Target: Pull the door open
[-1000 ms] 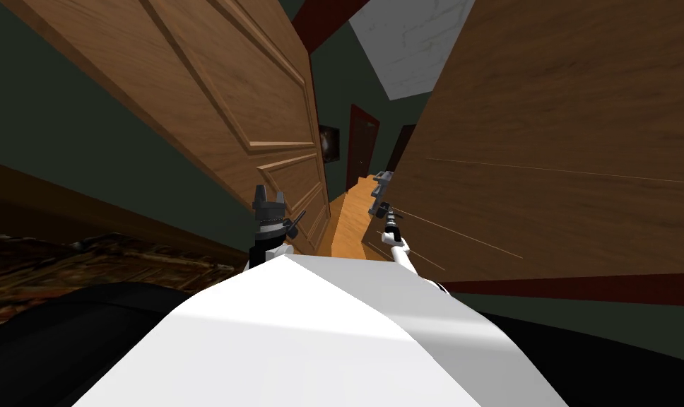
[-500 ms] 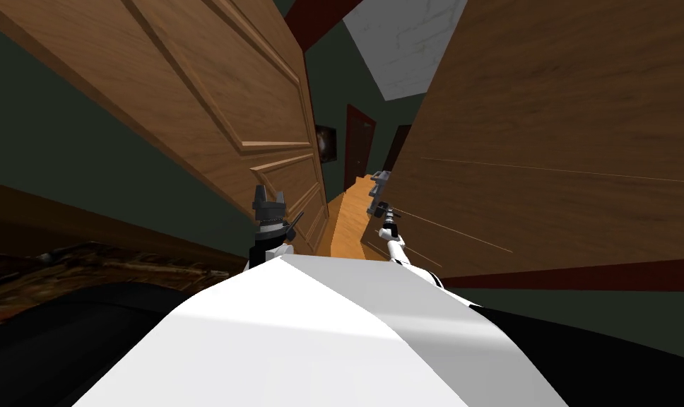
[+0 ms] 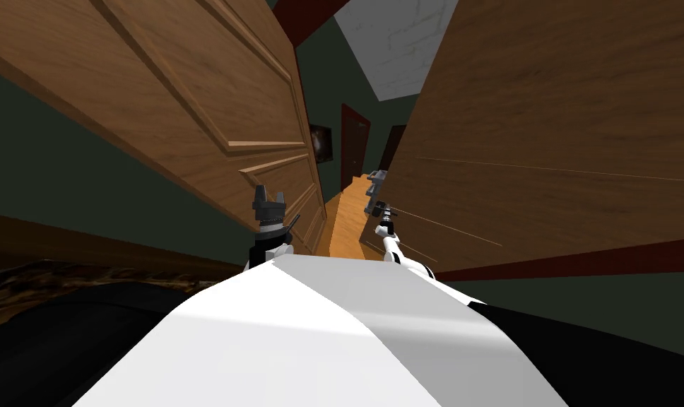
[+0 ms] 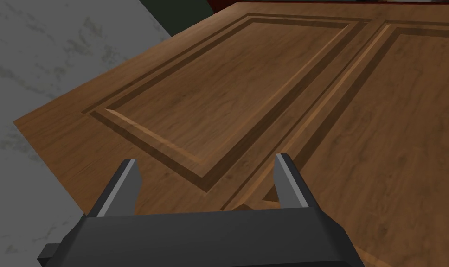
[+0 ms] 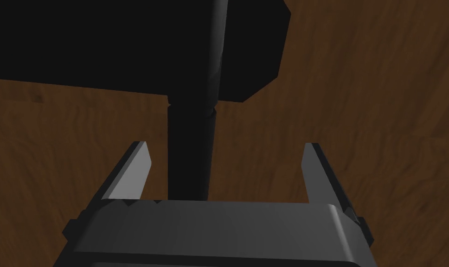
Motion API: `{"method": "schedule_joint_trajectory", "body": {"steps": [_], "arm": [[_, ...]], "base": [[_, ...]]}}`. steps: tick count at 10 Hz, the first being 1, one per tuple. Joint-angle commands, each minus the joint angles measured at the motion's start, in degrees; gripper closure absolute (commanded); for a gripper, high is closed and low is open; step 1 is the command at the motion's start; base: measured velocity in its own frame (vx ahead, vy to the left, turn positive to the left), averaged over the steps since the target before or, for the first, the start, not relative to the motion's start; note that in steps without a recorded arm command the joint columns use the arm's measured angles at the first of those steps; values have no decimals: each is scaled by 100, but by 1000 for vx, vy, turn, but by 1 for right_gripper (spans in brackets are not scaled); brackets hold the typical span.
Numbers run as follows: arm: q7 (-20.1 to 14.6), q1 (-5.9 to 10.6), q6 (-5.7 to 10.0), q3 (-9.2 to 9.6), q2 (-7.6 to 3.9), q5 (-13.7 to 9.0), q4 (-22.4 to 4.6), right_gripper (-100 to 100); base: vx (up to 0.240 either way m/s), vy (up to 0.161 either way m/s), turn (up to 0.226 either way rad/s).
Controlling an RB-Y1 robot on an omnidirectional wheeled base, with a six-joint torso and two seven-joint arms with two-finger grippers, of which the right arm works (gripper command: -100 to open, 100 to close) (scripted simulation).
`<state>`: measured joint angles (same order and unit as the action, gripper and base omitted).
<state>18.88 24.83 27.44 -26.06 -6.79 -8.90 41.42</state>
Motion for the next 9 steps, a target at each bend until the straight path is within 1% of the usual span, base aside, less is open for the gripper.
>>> {"method": "schedule_joint_trajectory", "body": {"steps": [1,3,5,6,7,8,9], "arm": [[10,163,44,-133,72,-15,-196,-100],[21,342,98,-285,163,-31,-415,-100],[35,587,177,-500,303,-56,-722,-100],[40,684,209,-585,364,-66,-846,-100],[49,614,187,-534,342,-60,-747,-100],[49,614,187,-534,342,-60,-747,100],[49,614,187,-534,342,-60,-747,100]], "base": [[30,20,-106],[32,18,-111],[62,39,-215],[91,62,-199],[40,32,-33],[-6,-4,31],[-16,-11,13]]}}
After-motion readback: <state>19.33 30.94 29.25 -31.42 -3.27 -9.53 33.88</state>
